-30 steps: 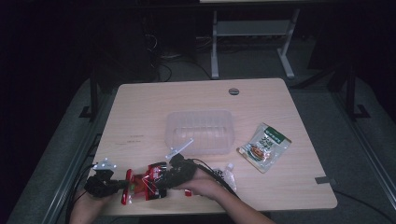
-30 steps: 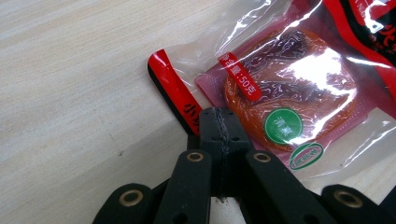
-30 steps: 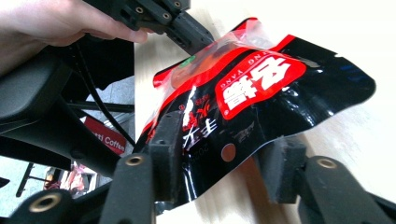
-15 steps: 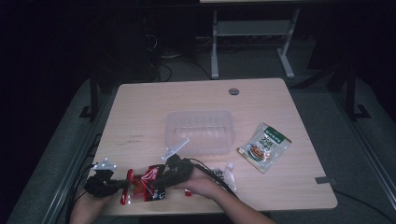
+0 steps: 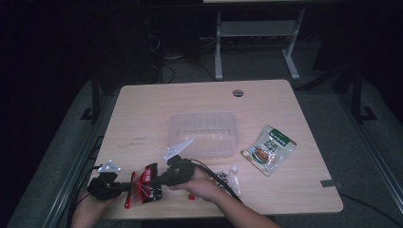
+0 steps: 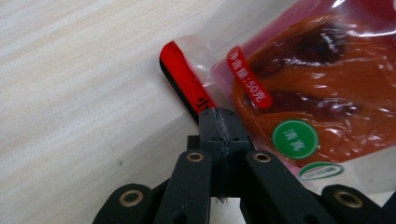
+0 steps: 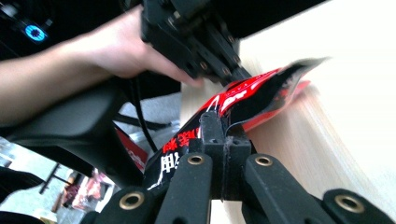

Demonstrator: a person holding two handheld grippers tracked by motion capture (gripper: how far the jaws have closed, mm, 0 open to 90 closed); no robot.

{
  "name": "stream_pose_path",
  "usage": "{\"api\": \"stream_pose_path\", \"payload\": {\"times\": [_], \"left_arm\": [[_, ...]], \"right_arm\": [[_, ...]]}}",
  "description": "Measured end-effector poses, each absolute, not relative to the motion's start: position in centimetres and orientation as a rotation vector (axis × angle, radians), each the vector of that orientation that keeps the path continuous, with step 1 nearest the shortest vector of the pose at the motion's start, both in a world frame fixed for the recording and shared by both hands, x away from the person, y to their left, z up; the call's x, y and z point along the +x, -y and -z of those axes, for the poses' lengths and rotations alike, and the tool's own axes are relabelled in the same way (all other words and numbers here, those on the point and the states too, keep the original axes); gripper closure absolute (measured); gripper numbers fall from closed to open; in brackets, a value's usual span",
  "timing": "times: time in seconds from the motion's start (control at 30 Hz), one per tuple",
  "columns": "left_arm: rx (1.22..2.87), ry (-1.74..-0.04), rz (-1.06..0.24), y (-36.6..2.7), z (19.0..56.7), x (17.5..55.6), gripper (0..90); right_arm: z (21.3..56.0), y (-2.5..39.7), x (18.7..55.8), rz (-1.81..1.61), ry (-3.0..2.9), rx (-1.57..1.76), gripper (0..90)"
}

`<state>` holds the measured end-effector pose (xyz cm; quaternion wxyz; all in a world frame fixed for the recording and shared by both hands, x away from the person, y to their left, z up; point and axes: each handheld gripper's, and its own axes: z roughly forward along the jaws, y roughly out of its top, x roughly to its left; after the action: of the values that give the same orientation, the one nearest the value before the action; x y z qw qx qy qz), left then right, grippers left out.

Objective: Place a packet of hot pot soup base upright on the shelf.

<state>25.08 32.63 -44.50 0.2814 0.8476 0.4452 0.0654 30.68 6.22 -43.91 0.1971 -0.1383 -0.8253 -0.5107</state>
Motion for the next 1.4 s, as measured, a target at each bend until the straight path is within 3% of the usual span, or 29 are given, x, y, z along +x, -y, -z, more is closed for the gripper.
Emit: {"api": "stream_pose_path", "payload": {"times": [0.6,1.4], "left_arm": [[2.195,-0.989,-0.189,-29.0,42.3,24.7,89.6],[2.25,-0.923,-0.201,-30.7,43.7,24.5,47.8]], "right_arm": [[40.6,-3.0,30.5,1.558,2.249,-0.335,90.0],[37.3,4.3,31.0,1.691,2.261,-0.395,90.0]]}}
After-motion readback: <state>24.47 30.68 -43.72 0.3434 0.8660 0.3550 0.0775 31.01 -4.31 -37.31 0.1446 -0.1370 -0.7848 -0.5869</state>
